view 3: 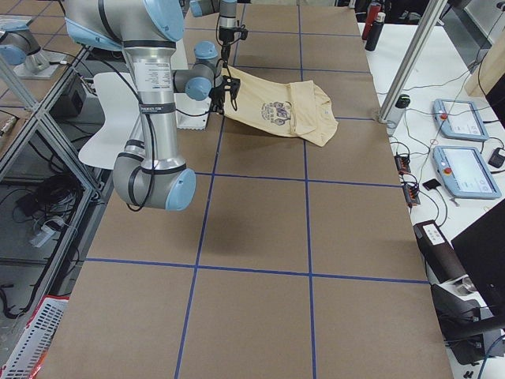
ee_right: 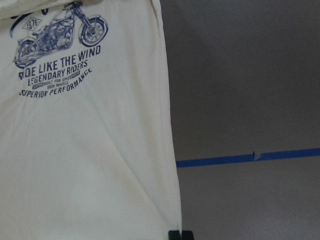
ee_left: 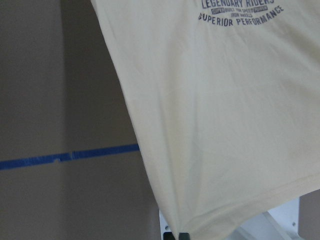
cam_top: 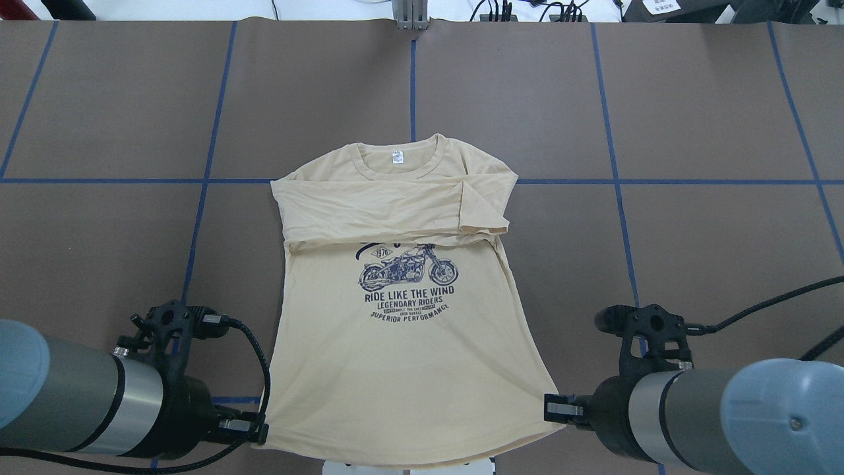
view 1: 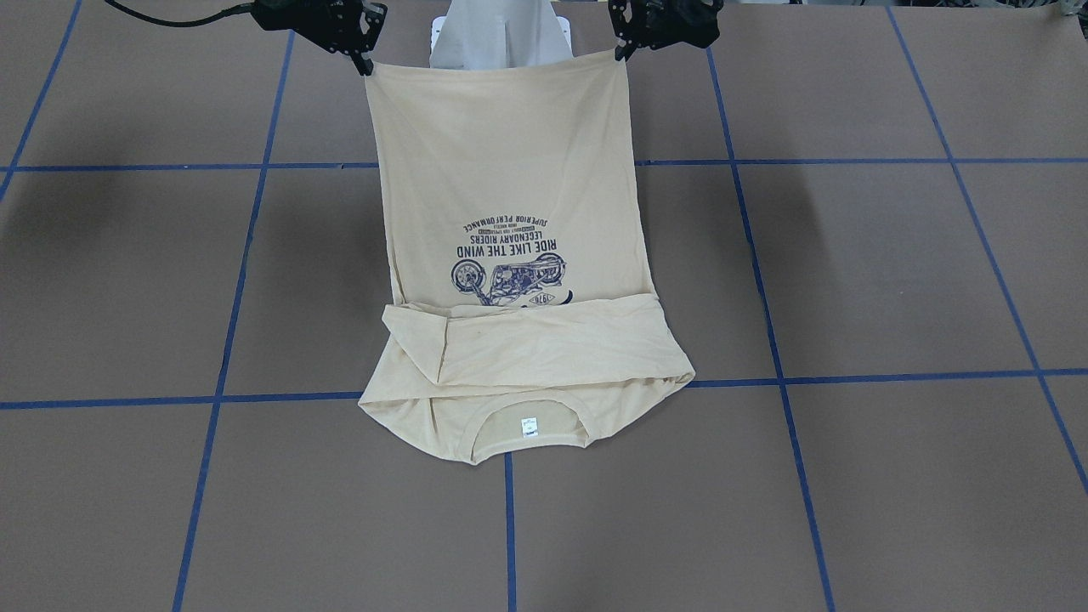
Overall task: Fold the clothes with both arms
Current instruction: 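Lift the hem with both grippers and carry it over toward the collar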
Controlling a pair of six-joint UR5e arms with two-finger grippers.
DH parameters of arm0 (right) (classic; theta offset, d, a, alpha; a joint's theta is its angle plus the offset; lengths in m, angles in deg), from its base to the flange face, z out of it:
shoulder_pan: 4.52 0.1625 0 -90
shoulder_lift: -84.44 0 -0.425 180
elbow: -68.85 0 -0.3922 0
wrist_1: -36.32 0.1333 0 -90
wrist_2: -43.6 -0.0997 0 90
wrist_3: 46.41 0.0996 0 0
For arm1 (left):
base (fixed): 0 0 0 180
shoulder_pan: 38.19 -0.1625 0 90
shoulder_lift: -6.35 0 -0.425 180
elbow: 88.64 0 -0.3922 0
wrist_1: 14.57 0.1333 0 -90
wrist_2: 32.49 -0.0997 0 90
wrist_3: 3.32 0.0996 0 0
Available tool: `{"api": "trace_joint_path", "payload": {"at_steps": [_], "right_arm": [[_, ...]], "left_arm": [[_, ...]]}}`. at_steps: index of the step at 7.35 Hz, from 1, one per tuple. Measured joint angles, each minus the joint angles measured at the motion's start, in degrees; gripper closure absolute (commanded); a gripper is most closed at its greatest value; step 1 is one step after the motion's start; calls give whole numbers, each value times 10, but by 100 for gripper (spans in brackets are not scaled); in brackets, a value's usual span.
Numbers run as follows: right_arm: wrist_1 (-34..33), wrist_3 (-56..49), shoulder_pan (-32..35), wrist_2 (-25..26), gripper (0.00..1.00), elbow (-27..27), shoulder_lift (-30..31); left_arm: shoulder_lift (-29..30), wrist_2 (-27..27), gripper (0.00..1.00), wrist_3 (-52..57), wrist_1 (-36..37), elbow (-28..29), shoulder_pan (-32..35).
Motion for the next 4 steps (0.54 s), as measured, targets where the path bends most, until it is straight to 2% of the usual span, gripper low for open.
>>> {"api": "trace_joint_path", "payload": {"at_steps": [2, 4], "right_arm": [[-1, -2, 7, 5, 100, -15, 3], [0, -5, 54, 8, 100, -89, -40]], "left_arm": [[3, 1, 100, -1, 15, -5, 2], [24, -10, 100, -1, 18, 42, 26]]}}
